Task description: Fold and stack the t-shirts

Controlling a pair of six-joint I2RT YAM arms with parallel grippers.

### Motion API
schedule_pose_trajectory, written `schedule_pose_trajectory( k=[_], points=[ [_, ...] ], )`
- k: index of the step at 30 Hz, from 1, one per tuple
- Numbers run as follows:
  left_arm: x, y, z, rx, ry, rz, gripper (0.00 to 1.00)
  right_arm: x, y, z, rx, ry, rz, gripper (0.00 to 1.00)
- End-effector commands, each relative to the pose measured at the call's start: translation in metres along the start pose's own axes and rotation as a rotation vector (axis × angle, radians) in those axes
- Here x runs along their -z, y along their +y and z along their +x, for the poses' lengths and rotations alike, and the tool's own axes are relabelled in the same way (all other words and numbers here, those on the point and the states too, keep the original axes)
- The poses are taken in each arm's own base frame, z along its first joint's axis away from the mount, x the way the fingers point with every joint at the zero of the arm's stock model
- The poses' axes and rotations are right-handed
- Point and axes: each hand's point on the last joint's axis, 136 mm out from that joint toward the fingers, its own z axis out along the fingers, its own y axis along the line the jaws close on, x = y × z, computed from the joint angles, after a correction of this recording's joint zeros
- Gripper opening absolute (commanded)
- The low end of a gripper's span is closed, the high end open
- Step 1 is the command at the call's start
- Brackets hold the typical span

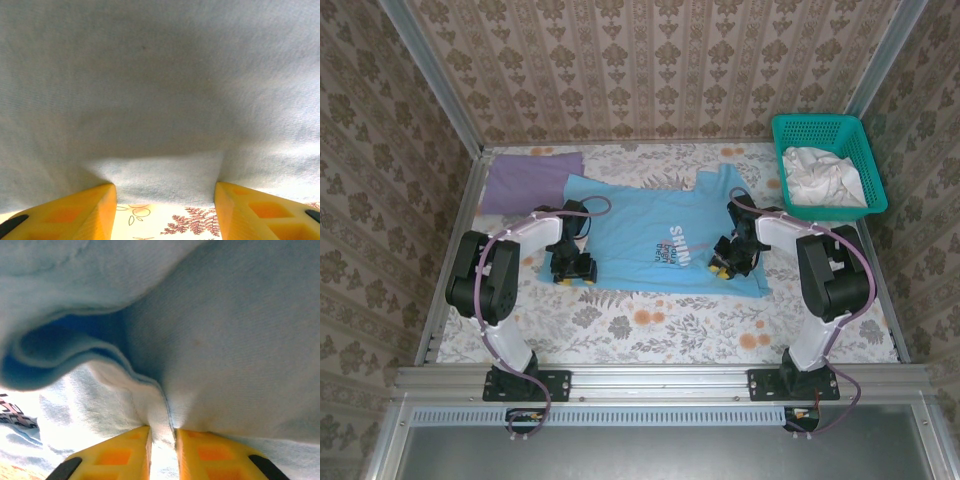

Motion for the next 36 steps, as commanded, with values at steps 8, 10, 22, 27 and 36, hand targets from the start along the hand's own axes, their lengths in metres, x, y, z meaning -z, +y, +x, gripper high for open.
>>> schedule_pose_trajectory(
  k=[8, 10, 22, 27, 36],
  points=[
    [-0.004, 0.000, 0.005, -0.021, 0.021, -0.009, 0.56, 0.001, 0.003, -0.003, 0.004, -0.009, 0.007, 0.09],
    [-0.004, 0.000, 0.005, -0.022, 0.021, -0.009, 0.56, 0.002, 0.004, -0.002, 0.006, -0.011, 0.004, 0.07],
    [-0.005, -0.001, 0.004, -0.023, 0.017, -0.008, 0.56, 0.022, 0.020, 0.002, -0.002, -0.028, -0.066, 0.00],
    [-0.005, -0.001, 0.004, -0.026, 0.019, -0.008, 0.56, 0.032, 0.030, 0.002, -0.005, -0.031, -0.097, 0.00],
    [-0.006, -0.001, 0.003, -0.032, 0.020, -0.014, 0.56, 0.047, 0.049, -0.016, 0.043, -0.069, -0.036, 0.04]
  ],
)
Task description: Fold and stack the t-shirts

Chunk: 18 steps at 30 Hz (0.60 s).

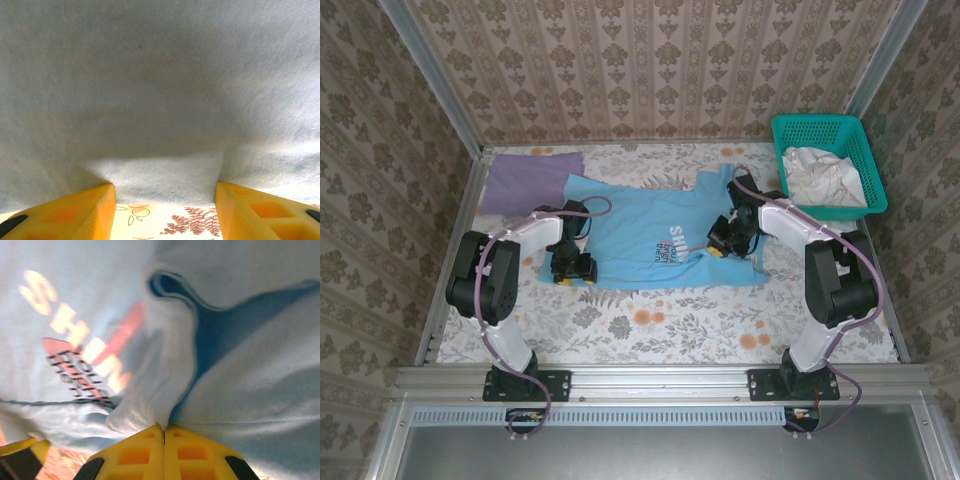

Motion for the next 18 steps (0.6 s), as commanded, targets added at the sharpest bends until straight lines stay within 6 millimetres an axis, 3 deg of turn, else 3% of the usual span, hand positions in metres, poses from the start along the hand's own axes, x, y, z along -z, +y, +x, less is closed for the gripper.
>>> schedule_pose_trajectory(
  k=[1, 8, 18],
  points=[
    [-0.005, 0.001, 0.002, -0.027, 0.016, -0.013, 0.56, 0.000, -0.001, 0.001, 0.014, 0.027, 0.066, 0.04],
    [-0.005, 0.001, 0.004, -0.030, 0.017, -0.019, 0.56, -0.005, -0.014, 0.007, 0.022, 0.044, 0.101, 0.07],
    [-0.005, 0.000, 0.003, -0.037, 0.020, -0.021, 0.57, -0.007, -0.006, 0.003, 0.017, 0.028, 0.067, 0.16]
  ],
)
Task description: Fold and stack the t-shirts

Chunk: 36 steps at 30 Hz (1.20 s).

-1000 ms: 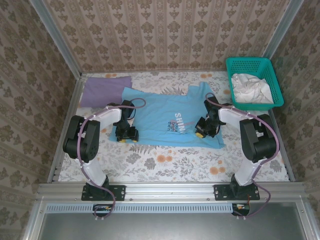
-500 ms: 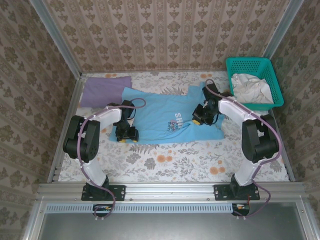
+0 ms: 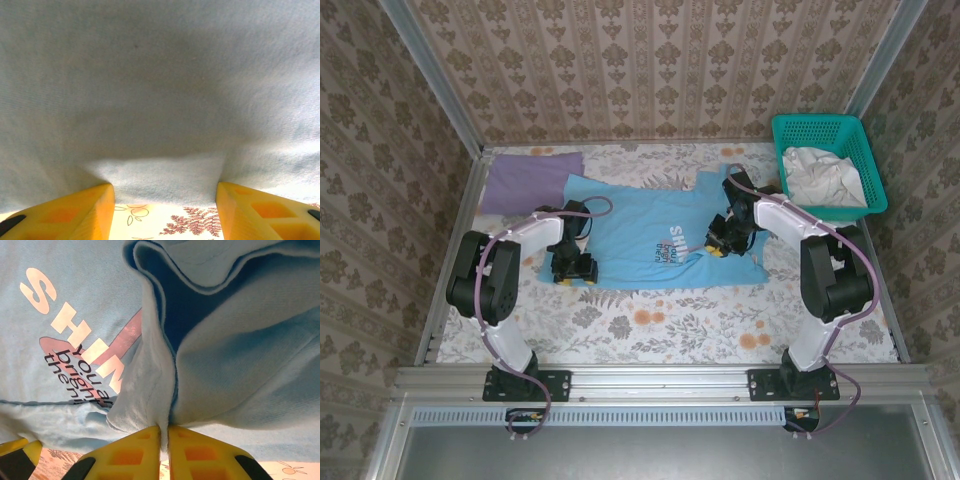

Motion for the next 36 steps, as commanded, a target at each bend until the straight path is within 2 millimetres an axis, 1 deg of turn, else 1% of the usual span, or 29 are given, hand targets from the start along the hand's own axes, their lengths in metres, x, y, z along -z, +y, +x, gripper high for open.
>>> schedule_pose_trajectory(
  k=[1, 4, 6, 9, 11, 17, 20, 24, 26, 28, 30, 32, 34, 36],
  points=[
    [-0.005, 0.000, 0.003, -0.031, 0.021, -0.015, 0.57, -0.002, -0.001, 0.001, -0.002, 0.002, 0.011, 0.16],
    [-0.006, 0.001, 0.003, -0.031, 0.021, -0.016, 0.57, -0.003, 0.002, 0.000, -0.007, 0.003, -0.004, 0.16],
    [-0.006, 0.000, 0.003, -0.031, 0.022, -0.016, 0.57, -0.004, 0.004, 0.000, -0.012, 0.005, -0.019, 0.14],
    [-0.006, 0.000, 0.003, -0.032, 0.021, -0.015, 0.57, -0.004, 0.010, -0.001, -0.022, 0.007, -0.052, 0.13],
    [-0.006, 0.000, 0.003, -0.031, 0.021, -0.016, 0.57, -0.004, 0.014, -0.001, -0.030, 0.011, -0.074, 0.10],
    [-0.005, 0.000, 0.003, -0.032, 0.020, -0.014, 0.57, -0.011, 0.029, -0.008, -0.073, 0.011, -0.137, 0.14],
    [-0.006, -0.001, 0.003, -0.032, 0.023, -0.011, 0.58, -0.014, 0.042, -0.020, -0.084, -0.009, -0.156, 0.20],
    [-0.007, -0.002, 0.003, -0.032, 0.025, -0.006, 0.58, -0.019, 0.063, -0.037, -0.062, -0.018, -0.151, 0.40],
    [-0.006, -0.002, 0.002, -0.034, 0.023, -0.005, 0.58, -0.016, 0.069, -0.043, -0.043, -0.018, -0.140, 0.46],
    [-0.005, -0.002, 0.002, -0.034, 0.022, -0.007, 0.58, -0.007, 0.073, -0.046, -0.019, -0.032, -0.133, 0.51],
    [-0.004, -0.003, 0.001, -0.035, 0.019, -0.006, 0.58, 0.007, 0.067, -0.046, 0.002, -0.063, -0.106, 0.54],
    [-0.003, -0.002, 0.001, -0.034, 0.016, -0.010, 0.59, 0.019, 0.052, -0.043, -0.008, -0.086, -0.091, 0.55],
    [-0.001, -0.002, 0.001, -0.035, 0.012, -0.013, 0.60, 0.026, 0.027, -0.037, -0.045, -0.097, -0.071, 0.57],
    [0.001, -0.001, 0.000, -0.034, 0.005, -0.015, 0.60, 0.032, -0.008, -0.029, -0.096, -0.107, -0.042, 0.58]
  ],
)
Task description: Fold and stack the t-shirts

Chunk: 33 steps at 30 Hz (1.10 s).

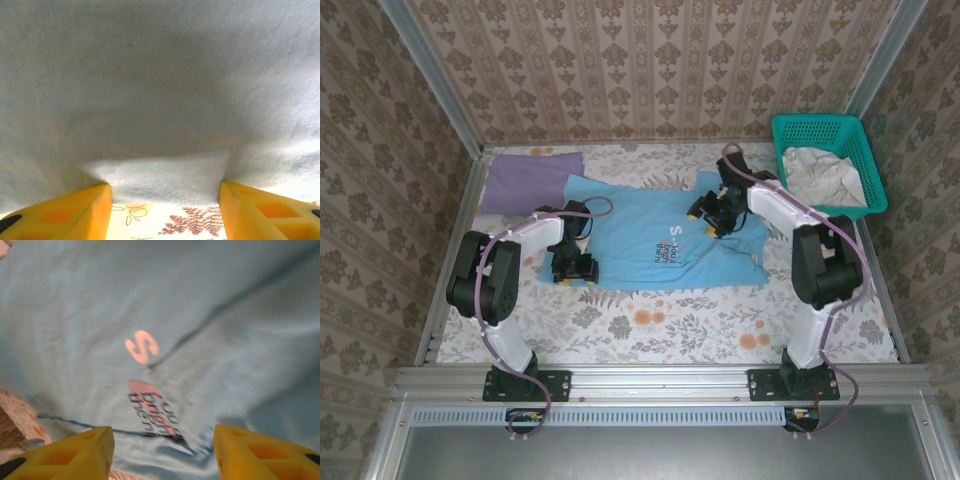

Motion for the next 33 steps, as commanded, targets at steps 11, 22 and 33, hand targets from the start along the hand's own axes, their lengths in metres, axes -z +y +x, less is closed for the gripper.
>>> schedule_pose_trajectory(
  k=[11, 22, 33],
  points=[
    [0.022, 0.015, -0.014, 0.052, -0.077, 0.004, 0.62, 0.047, -0.161, 0.027, -0.268, -0.082, 0.165, 0.66],
    [0.027, 0.071, -0.009, 0.346, -0.157, 0.045, 0.63, 0.026, -0.186, 0.038, -0.246, -0.010, 0.256, 0.32],
    [-0.010, 0.100, 0.019, 0.505, -0.064, 0.037, 0.63, 0.051, -0.204, 0.075, -0.295, -0.085, 0.237, 0.03]
  ],
)
